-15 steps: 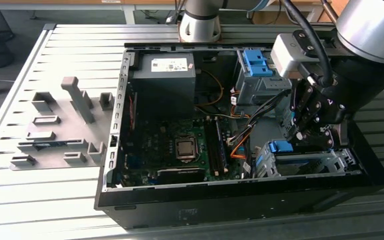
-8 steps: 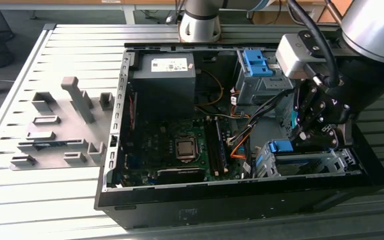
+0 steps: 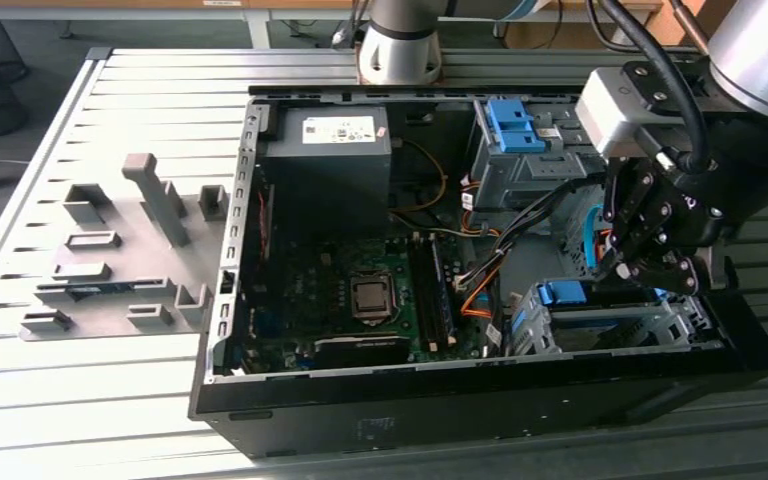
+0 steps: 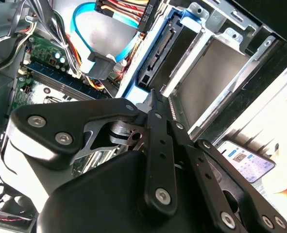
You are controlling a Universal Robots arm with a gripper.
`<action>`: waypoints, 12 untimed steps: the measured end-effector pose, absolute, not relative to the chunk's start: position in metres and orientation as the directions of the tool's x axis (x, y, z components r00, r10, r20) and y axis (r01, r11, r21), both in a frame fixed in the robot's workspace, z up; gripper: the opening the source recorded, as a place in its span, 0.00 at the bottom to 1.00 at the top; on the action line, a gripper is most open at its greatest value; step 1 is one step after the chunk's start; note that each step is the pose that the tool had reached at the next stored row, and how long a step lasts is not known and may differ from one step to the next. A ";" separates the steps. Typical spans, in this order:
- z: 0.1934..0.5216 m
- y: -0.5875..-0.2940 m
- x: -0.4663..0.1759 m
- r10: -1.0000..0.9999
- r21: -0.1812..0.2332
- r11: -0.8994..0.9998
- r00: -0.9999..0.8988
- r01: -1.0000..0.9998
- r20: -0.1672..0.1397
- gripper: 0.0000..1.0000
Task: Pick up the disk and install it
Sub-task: 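Insert the first disk wire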
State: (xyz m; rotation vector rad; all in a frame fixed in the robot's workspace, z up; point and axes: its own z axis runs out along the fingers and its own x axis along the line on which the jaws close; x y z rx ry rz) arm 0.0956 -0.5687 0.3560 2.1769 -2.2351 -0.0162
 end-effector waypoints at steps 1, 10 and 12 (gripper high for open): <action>0.356 -0.569 0.096 -1.000 0.022 0.026 -0.026 -0.999 0.008 0.11; 0.356 -0.564 0.107 -1.000 0.022 0.026 -0.026 -0.999 0.008 0.11; 0.356 -0.561 0.110 -1.000 0.023 0.026 -0.026 -0.999 0.008 0.11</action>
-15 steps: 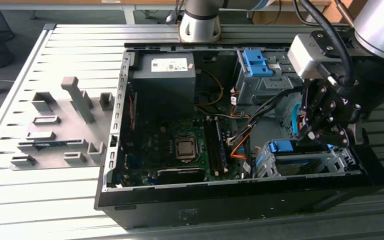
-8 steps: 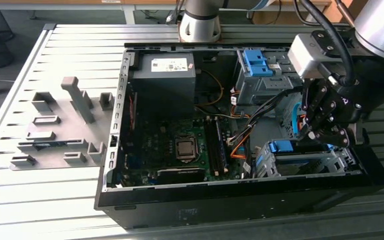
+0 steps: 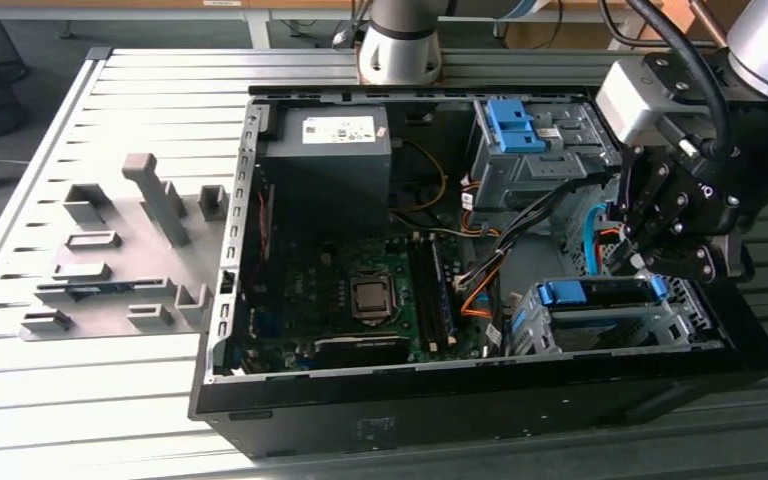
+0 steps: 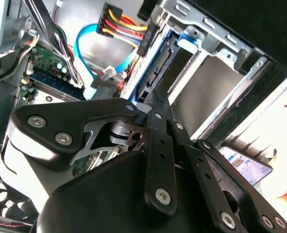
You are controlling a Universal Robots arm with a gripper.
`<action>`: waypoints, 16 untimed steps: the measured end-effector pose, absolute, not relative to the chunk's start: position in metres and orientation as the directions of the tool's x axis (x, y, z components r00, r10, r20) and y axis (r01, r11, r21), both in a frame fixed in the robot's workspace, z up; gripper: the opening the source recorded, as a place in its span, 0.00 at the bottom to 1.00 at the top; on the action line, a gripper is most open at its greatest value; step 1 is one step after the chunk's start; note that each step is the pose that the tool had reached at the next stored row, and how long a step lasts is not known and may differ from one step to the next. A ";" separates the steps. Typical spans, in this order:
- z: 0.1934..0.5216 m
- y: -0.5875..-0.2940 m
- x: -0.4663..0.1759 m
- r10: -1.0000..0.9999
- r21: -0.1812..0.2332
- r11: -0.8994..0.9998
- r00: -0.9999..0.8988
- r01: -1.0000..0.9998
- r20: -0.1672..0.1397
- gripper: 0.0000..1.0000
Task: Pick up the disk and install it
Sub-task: 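Insert the first disk wire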
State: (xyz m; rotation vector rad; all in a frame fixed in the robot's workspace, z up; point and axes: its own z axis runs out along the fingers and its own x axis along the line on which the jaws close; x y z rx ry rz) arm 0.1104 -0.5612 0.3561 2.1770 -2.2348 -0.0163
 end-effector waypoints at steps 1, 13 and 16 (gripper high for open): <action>0.356 -0.561 0.111 -1.000 0.023 0.026 -0.026 -0.999 0.008 0.11; 0.356 -0.560 0.113 -1.000 0.023 0.026 -0.026 -0.999 0.008 0.11; 0.356 -0.559 0.114 -1.000 0.023 0.026 -0.026 -0.999 0.008 0.11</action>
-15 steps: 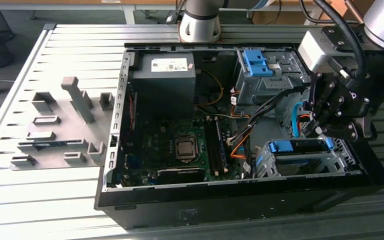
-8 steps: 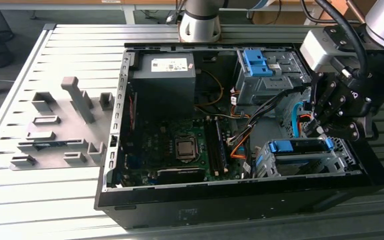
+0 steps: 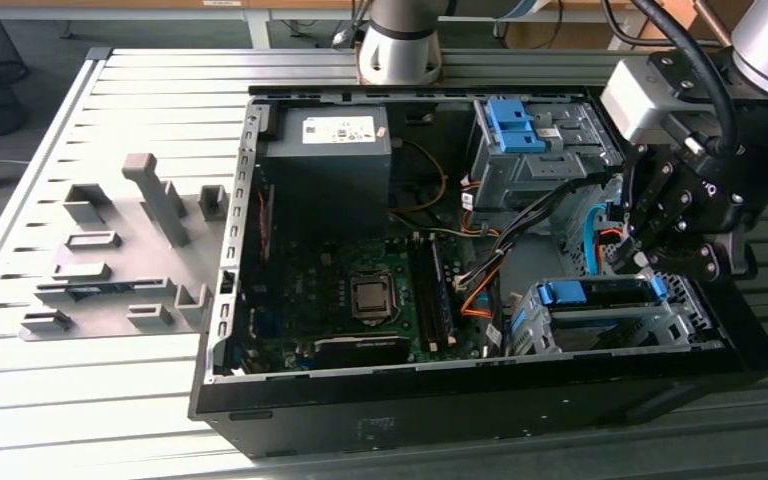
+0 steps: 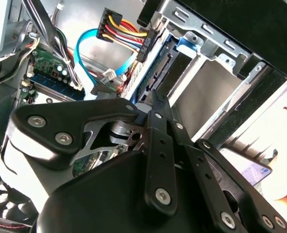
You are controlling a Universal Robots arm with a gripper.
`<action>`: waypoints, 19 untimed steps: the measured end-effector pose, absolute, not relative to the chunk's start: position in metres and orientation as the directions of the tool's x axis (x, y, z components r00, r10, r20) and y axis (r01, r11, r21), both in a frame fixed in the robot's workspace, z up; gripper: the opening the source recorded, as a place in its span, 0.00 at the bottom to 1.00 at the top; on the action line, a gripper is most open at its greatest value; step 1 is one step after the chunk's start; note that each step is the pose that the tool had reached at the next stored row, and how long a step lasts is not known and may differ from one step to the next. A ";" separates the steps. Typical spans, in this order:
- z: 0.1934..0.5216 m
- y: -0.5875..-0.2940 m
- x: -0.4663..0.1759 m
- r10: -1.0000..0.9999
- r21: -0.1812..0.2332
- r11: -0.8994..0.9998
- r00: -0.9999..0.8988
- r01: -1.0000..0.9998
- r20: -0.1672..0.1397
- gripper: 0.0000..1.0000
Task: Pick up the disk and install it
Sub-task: 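Insert the first disk wire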
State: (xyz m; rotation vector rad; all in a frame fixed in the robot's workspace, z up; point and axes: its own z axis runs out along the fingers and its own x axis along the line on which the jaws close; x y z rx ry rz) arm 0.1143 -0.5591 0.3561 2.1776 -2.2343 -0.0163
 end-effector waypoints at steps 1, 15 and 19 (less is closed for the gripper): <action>0.356 -0.559 0.115 -1.000 0.023 0.025 -0.025 -0.999 0.008 0.11; 0.356 -0.539 0.129 -1.000 0.034 0.025 -0.025 -0.999 0.009 0.11; 0.359 -0.538 0.131 -1.000 0.043 0.025 -0.025 -0.999 0.009 0.17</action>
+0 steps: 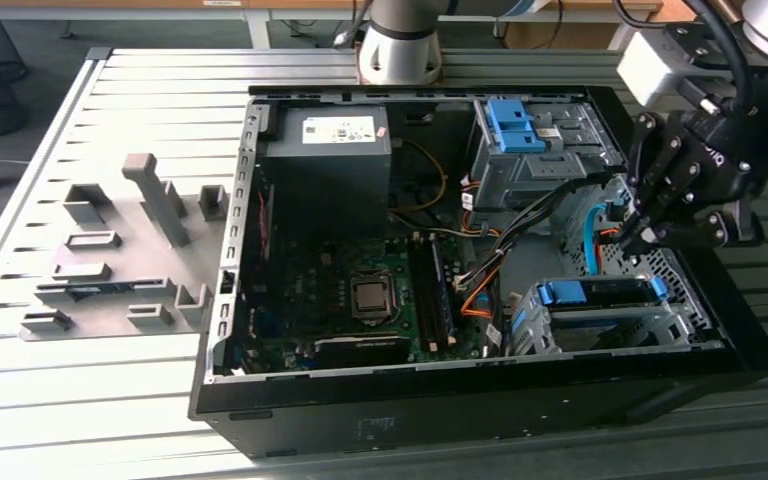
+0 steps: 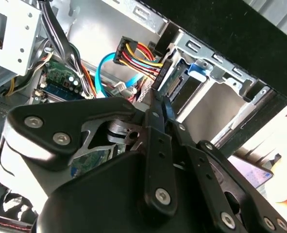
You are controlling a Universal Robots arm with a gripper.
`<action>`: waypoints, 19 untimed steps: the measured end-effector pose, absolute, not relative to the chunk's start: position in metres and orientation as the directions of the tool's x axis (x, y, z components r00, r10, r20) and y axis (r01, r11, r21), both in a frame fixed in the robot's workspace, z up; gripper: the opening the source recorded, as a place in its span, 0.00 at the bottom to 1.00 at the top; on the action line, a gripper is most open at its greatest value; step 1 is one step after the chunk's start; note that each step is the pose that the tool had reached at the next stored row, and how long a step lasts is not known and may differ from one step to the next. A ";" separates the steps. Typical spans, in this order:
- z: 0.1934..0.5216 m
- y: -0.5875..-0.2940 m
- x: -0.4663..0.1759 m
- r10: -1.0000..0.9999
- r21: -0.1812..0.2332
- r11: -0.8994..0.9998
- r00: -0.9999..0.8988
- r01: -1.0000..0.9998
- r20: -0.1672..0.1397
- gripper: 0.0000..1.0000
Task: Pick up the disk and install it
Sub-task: 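Insert the first disk wire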
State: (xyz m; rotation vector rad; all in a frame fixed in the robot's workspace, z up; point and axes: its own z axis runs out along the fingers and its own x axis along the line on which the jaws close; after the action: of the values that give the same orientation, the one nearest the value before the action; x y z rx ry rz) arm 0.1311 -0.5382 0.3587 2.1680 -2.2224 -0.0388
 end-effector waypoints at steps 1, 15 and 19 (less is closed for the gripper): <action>0.359 -0.538 0.132 -1.000 0.047 0.025 -0.025 -0.999 0.009 0.17; 0.352 -0.538 0.150 -1.000 0.070 0.002 -0.001 -0.998 0.010 0.25; 0.348 -0.538 0.151 -1.000 0.070 -0.004 0.004 -0.998 0.008 0.25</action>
State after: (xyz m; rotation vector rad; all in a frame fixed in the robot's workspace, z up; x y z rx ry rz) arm 0.1505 -0.5378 0.3482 2.1861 -2.1773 -0.0675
